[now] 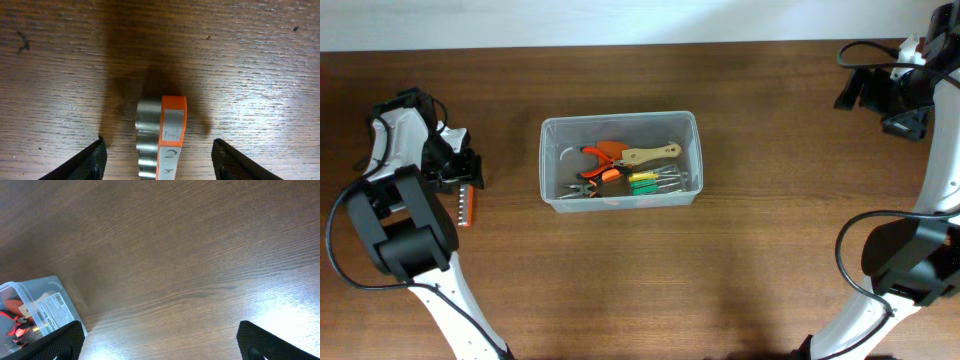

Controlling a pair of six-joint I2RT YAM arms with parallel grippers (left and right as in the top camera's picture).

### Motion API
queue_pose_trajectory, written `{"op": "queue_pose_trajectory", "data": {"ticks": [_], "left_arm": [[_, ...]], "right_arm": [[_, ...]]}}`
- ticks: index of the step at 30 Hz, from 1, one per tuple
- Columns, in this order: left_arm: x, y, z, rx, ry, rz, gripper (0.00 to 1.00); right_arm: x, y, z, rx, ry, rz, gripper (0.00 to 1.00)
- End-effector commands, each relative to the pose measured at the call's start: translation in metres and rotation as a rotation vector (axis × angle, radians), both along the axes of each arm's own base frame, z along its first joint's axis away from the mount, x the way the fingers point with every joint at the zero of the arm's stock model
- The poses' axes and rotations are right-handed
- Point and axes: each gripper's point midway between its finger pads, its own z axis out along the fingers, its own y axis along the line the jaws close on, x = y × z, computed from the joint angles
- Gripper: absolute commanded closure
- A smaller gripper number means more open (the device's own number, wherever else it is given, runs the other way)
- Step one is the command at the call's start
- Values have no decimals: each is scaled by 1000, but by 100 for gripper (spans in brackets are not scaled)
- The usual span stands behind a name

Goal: Pack container
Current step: 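Move the left gripper to the bit strip and grasp it, then carry the bit strip into the box and release it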

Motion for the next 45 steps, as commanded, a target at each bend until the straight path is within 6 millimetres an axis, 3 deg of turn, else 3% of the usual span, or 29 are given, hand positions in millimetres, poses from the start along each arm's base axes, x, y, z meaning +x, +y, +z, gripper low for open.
{"op": "queue_pose_trajectory", "data": {"ticks": [1, 8, 11, 17, 32, 35, 39, 45], "left_arm": [[-7, -3, -8, -16, 28, 4, 31], [-19, 5, -16, 34, 78, -4, 34], [-19, 5, -16, 33, 79, -4, 48], [-19, 4, -16, 33, 78, -4, 66], [-18, -8, -7, -37, 76, 8, 83], [-11, -8, 10, -37, 66, 6, 84], [11, -9, 54, -22, -2, -11, 84], [61, -34, 161, 50, -257, -105, 84]], "right_arm": [[0, 2, -4, 14, 9, -4, 2], [0, 2, -4, 14, 9, -4, 2], [1, 2, -4, 14, 9, -4, 1], [0, 2, -4, 14, 9, -4, 1], [3, 1, -3, 11, 0, -4, 2], [3, 1, -3, 10, -3, -4, 2], [5, 0, -3, 7, -9, -5, 1], [5, 0, -3, 8, -9, -4, 2]]}}
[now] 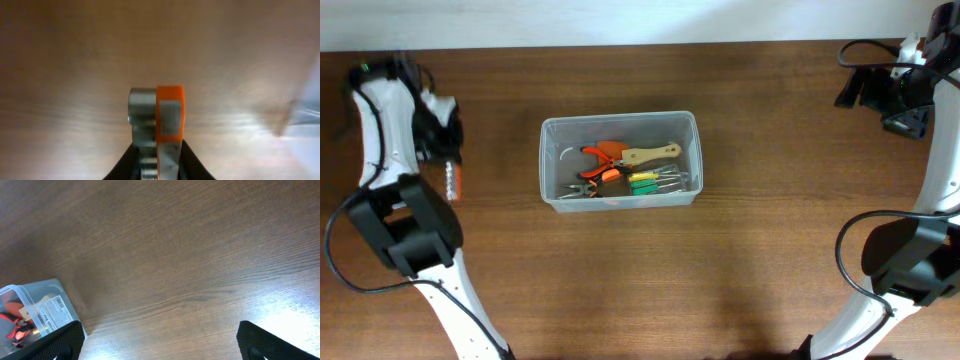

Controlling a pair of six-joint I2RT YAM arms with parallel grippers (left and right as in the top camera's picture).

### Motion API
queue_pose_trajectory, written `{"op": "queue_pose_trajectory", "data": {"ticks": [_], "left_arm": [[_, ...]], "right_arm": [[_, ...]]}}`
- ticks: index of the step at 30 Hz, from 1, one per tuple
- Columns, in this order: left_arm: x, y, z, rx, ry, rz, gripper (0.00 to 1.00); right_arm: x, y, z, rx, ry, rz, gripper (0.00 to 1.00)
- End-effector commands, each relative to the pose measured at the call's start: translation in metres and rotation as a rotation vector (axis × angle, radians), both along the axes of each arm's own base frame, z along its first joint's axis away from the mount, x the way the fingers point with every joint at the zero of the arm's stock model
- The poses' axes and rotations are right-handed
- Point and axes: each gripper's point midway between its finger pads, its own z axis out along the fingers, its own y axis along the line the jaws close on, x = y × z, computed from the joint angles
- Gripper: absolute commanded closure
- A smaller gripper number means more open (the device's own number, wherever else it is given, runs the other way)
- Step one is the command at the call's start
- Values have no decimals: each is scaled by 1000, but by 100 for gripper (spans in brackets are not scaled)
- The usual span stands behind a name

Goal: Pack container
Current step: 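Carry the bit strip into the box and release it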

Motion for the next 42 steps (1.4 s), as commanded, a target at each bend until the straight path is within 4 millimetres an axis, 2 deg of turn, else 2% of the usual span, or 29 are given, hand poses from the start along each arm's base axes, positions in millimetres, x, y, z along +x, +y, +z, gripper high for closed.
{"op": "queue_pose_trajectory", "data": {"ticks": [1, 4, 5, 8, 10, 13, 15, 18, 21, 26, 29, 33, 35, 38, 39, 40, 42], "left_arm": [[32, -33, 67, 28, -202, -90, 84], [48, -77, 118, 40, -363, -238, 84], [53, -100, 134, 49, -420, -314, 84], [55, -147, 149, 60, -477, -487, 85], [52, -178, 148, 62, -475, -617, 89], [45, -216, 131, 56, -428, -799, 95], [39, -237, 113, 54, -376, -941, 97], [31, -256, 79, 37, -285, -1093, 98], [21, -263, 43, 10, -182, -1197, 98], [6, -257, -10, -36, -23, -1310, 98], [6, -250, -26, -18, 11, -1351, 98], [19, -249, -31, 18, -27, -1406, 97], [28, -252, -30, 36, -67, -1406, 88], [31, -254, -30, 42, -82, -1408, 75], [31, -255, -30, 42, -81, -1403, 68], [31, -256, -29, 42, -82, -1394, 56], [30, -260, -20, 48, -98, -1360, 39]], "right_arm": [[1, 1, -4, 12, 6, -5, 2], [1, 1, -4, 13, 6, -5, 2], [1, 1, -4, 13, 6, -5, 2], [1, 1, -4, 13, 6, -5, 1], [1, 1, -4, 13, 6, -5, 2], [1, 1, -4, 13, 6, -5, 2], [1, 1, -4, 13, 6, -5, 2], [1, 1, -4, 13, 6, -5, 2], [1, 1, -4, 13, 6, -5, 2], [1, 1, -4, 13, 7, -5, 2], [1, 1, -4, 13, 6, -5, 2], [1, 1, -4, 12, 6, -5, 2], [1, 1, -4, 12, 6, -5, 2], [1, 1, -4, 13, 6, -5, 1], [1, 1, -4, 13, 6, -5, 1], [1, 1, -4, 13, 6, -5, 2], [1, 1, -4, 13, 6, -5, 2]]}}
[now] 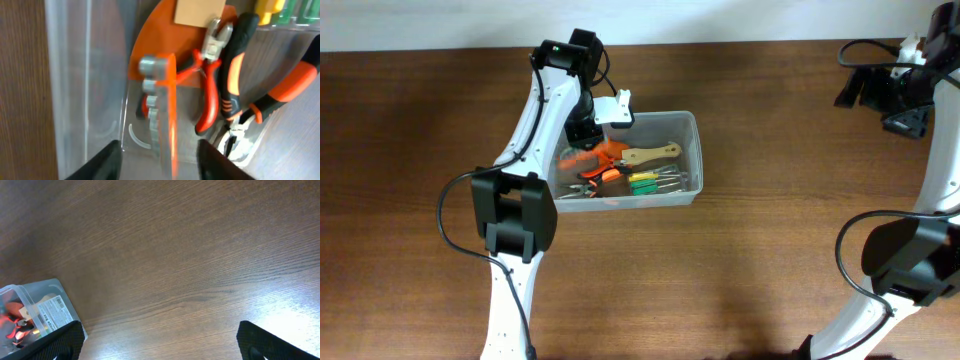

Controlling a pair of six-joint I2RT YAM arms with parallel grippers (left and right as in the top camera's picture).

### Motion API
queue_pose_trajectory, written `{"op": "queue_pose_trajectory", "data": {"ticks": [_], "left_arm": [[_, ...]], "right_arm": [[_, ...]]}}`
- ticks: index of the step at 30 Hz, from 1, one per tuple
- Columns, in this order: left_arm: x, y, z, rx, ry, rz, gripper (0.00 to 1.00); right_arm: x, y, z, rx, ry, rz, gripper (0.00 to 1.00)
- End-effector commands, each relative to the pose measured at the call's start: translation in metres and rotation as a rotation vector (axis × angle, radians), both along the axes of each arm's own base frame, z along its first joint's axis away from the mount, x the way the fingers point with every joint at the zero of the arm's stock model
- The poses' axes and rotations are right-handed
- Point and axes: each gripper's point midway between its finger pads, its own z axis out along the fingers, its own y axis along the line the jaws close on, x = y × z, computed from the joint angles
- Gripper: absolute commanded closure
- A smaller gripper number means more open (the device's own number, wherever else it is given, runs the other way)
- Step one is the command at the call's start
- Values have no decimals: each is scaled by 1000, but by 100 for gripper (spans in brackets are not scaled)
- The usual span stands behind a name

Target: Pack container

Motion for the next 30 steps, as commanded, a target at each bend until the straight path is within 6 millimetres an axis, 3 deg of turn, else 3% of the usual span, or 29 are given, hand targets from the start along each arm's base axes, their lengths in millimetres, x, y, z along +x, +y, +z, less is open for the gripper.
{"op": "queue_pose_trajectory", "data": {"ticks": [1, 2, 6, 11, 15, 18, 22, 26, 30], "left_arm": [[1, -5, 24, -15, -47, 22, 24], [0, -7, 32, -19, -59, 19, 1], [1, -8, 82, -57, -167, 54, 1], [0, 4, 175, -166, -370, 260, 1], [-17, 42, 252, -263, -527, 460, 1], [-32, 86, 291, -320, -609, 661, 1], [-50, 161, 309, -374, -640, 1044, 1], [-63, 231, 294, -351, -611, 1339, 1], [-68, 273, 275, -303, -580, 1447, 1]], "right_arm": [[1, 1, -4, 13, 6, -5, 2], [1, 1, -4, 13, 6, -5, 2], [1, 1, -4, 13, 6, -5, 2], [1, 1, -4, 13, 6, -5, 2], [1, 1, -4, 12, 6, -5, 2], [1, 1, -4, 12, 6, -5, 2], [1, 1, -4, 12, 6, -5, 1], [3, 2, -3, 18, -1, -2, 2], [4, 12, -2, 53, -10, 16, 2]]}}
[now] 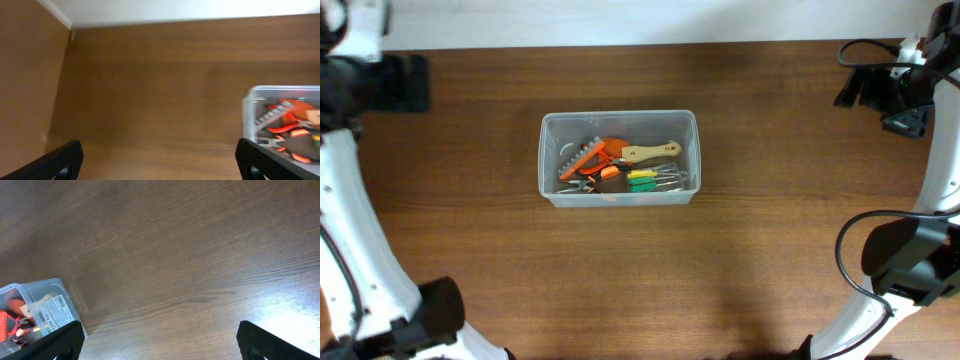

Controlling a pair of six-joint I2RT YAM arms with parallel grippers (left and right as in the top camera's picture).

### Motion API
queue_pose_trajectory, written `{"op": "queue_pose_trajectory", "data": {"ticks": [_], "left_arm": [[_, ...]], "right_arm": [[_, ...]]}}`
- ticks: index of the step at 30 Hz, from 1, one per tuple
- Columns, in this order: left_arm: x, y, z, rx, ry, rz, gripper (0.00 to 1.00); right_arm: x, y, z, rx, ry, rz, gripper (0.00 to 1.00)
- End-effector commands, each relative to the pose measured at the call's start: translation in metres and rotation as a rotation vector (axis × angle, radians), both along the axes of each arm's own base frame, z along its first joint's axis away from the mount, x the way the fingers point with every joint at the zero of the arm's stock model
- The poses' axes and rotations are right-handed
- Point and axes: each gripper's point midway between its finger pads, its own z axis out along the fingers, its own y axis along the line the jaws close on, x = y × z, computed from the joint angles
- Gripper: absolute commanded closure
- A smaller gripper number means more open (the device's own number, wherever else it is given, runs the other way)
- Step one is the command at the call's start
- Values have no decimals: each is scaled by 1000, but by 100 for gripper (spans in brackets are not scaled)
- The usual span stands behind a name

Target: Pack container

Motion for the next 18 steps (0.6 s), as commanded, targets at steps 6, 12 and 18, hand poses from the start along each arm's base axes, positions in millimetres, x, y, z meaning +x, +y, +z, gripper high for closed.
{"op": "queue_pose_trajectory", "data": {"ticks": [6, 12, 18], "left_arm": [[-1, 55, -44, -99, 95, 196, 1], [0, 56, -46, -100, 100, 197, 1], [0, 56, -46, -100, 99, 197, 1]], "right_arm": [[-4, 18, -5, 57, 31, 24, 2], [-4, 18, -5, 57, 31, 24, 2], [-4, 18, -5, 57, 31, 24, 2]]}}
